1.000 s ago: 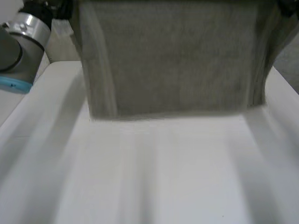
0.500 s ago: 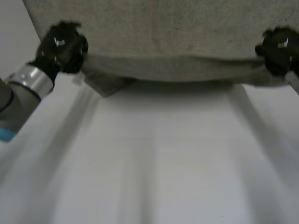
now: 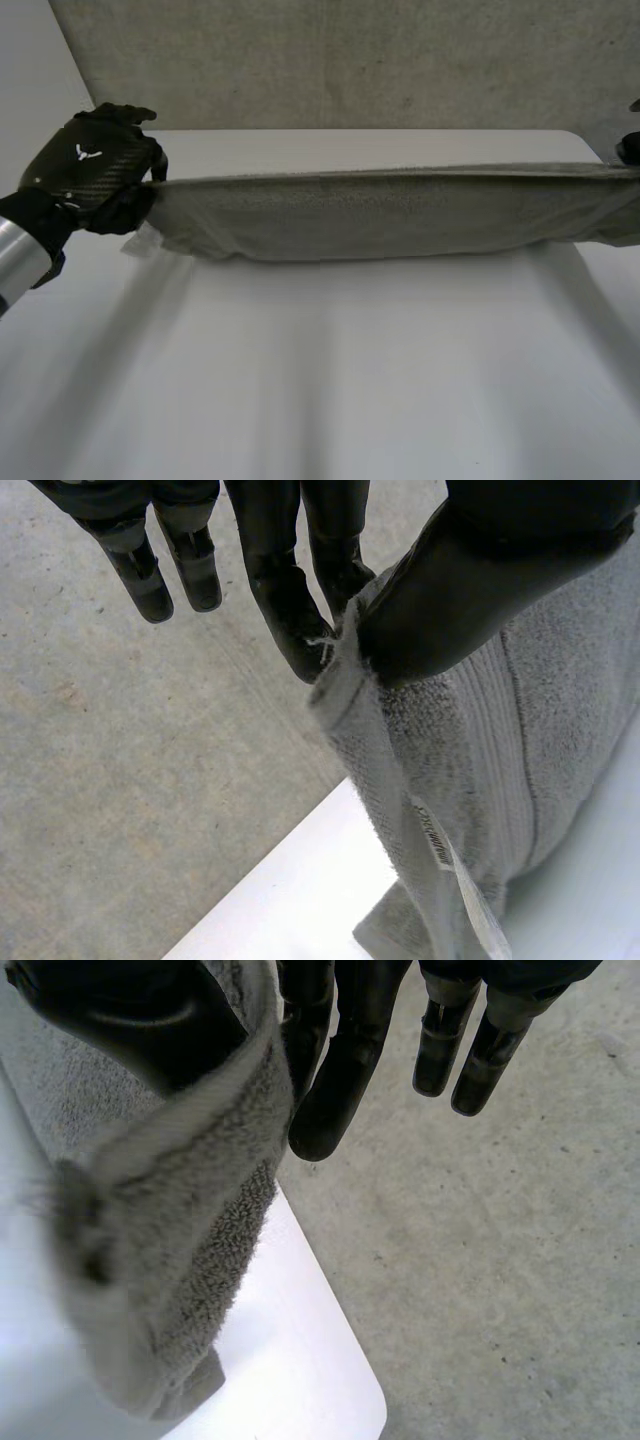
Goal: Fold the towel.
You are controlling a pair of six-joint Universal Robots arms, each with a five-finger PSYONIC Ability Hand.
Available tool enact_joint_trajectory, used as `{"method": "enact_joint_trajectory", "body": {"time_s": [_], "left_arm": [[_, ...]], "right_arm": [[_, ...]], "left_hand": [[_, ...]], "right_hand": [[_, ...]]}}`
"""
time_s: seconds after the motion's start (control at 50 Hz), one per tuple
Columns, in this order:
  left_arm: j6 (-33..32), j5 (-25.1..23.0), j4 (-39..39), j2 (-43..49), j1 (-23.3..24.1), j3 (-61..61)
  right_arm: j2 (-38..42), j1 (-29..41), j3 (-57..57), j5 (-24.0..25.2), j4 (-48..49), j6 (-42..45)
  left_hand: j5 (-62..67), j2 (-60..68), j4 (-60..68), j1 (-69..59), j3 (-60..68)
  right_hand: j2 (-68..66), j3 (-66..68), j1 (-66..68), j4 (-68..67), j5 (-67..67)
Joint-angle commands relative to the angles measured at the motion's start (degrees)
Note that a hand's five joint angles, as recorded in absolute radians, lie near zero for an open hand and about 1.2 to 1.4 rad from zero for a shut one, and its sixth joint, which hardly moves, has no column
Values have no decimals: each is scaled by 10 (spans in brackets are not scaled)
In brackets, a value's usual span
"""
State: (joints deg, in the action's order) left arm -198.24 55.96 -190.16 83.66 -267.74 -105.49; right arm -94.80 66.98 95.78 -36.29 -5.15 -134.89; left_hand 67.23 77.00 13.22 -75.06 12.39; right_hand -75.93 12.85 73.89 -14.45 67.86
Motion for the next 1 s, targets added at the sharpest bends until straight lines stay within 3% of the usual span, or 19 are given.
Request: {"method": "enact_joint_trajectory", "body": {"time_s": [0.02, 0.1, 0.2, 0.34, 0.5, 0.68, 1.0], "left_arm": [[1, -34, 12, 38, -9, 12], [-2, -24, 12, 93, 10, 41], [-2, -10, 17, 179, 53, 100], [-4, 47, 20, 305, 79, 202], [-26, 97, 27, 396, 108, 294], [-80, 142, 23, 467, 141, 353], [-128, 154, 21, 518, 151, 369]], "right_arm": [[8, -22, 5, 43, -1, 1], [61, -8, -11, 25, 4, 4], [140, 47, -52, -37, 5, 34], [283, 113, -142, -137, -13, 108], [384, 139, -232, -200, -28, 110], [453, 178, -305, -258, -24, 108], [566, 205, -414, -295, -22, 110]], "left_hand": [[28, 30, -32, -49, -24], [28, 30, -32, -49, -24], [28, 30, -32, -49, -24], [28, 30, -32, -49, -24], [28, 30, -32, -49, -24], [28, 30, -32, -49, -24], [28, 30, -32, -49, -24]], "right_hand": [[-41, -29, 61, 44, 21], [-41, -29, 61, 44, 21], [-41, -29, 61, 44, 21], [-41, -29, 61, 44, 21], [-41, -29, 61, 44, 21], [-41, -29, 61, 44, 21], [-41, -29, 61, 44, 21]]}}
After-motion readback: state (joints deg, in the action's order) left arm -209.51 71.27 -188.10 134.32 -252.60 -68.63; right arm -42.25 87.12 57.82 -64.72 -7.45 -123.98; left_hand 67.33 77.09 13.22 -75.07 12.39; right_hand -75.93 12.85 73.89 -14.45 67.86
